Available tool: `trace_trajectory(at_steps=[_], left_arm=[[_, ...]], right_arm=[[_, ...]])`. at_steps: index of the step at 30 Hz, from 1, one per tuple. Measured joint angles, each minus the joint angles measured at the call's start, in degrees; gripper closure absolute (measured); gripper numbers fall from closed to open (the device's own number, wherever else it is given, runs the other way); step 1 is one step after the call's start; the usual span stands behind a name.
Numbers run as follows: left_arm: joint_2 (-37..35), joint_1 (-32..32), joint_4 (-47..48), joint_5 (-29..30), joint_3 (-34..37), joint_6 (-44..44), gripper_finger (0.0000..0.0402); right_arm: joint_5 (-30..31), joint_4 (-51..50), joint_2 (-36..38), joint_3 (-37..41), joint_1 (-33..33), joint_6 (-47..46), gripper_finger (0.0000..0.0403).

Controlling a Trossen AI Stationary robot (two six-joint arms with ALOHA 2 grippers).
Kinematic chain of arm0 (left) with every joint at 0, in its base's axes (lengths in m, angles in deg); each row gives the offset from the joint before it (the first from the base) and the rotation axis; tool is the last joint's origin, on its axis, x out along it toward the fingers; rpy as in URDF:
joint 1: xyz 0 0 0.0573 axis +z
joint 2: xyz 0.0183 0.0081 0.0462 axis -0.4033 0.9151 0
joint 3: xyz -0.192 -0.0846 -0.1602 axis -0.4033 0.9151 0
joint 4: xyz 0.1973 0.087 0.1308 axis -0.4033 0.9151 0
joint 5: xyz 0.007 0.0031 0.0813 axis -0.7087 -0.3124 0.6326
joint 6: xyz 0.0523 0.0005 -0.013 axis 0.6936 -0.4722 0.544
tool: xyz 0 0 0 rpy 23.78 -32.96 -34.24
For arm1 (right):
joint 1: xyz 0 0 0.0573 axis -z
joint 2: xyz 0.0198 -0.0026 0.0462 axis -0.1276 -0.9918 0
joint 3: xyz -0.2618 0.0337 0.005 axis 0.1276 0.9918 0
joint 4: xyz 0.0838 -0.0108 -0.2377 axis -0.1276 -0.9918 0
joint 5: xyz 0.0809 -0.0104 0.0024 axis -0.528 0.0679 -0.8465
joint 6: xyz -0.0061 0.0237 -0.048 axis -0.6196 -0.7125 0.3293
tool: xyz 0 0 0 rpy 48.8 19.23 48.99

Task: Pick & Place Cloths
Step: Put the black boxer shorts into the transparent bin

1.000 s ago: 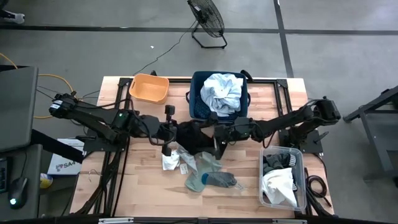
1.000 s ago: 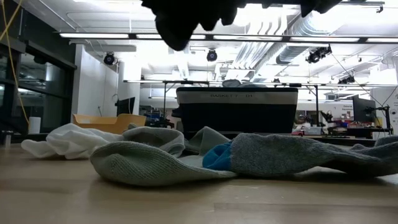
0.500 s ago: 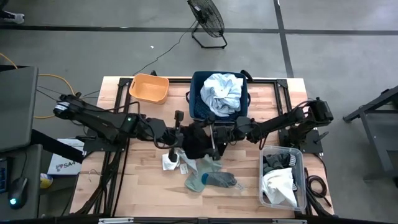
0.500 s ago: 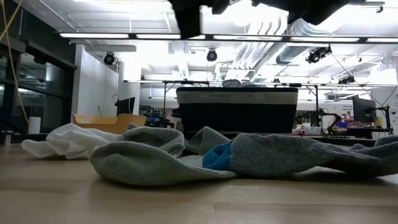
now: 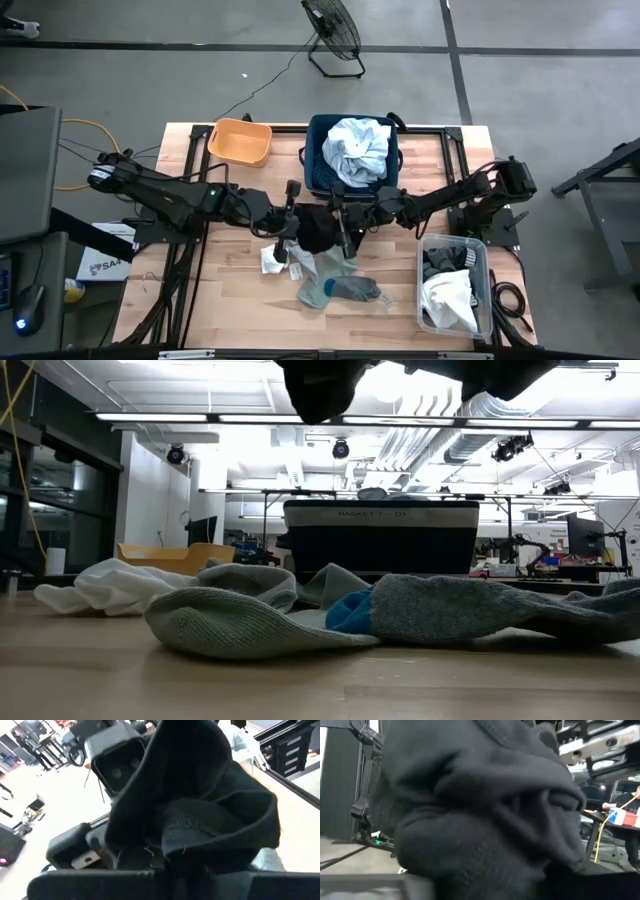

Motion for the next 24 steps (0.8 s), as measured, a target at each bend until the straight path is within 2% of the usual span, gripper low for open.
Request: trace_trajectory(at_steps=[5,8,13,17,20,24], left_arm=[[-0.06,-0.02,-0.33,-0.29,-0.02,-0.13,0.0372],[-0.09,-0.02,-0.29,-0.3,-0.02,-0.33,0.0363],[-0.09,0.0,-0.1,-0.04,-0.04,-1.47,0.0324],[-0.12,0.0,1.56,2.84,-0.12,-1.42,0.0284],[-1.07,0.0,4.4,5.69,-0.13,-1.4,0.0251],[-3.11,0.03,7.78,6.7,-0.11,-1.4,0.0208]], right_arm=[[-0.25,-0.48,0.0,0.0,-0.02,0.04,0.0287],[-0.32,-0.57,0.0,0.0,-0.02,-0.01,0.0313],[0.39,-0.61,-0.02,0.0,-0.12,-2.7,0.0314],[1.52,-1.55,-0.04,0.0,-0.1,-4.87,0.0314],[4.4,-4.81,0.66,0.0,-0.09,-6.33,0.0315],[7.34,-9.86,3.0,-0.02,-0.14,-7.56,0.0317]])
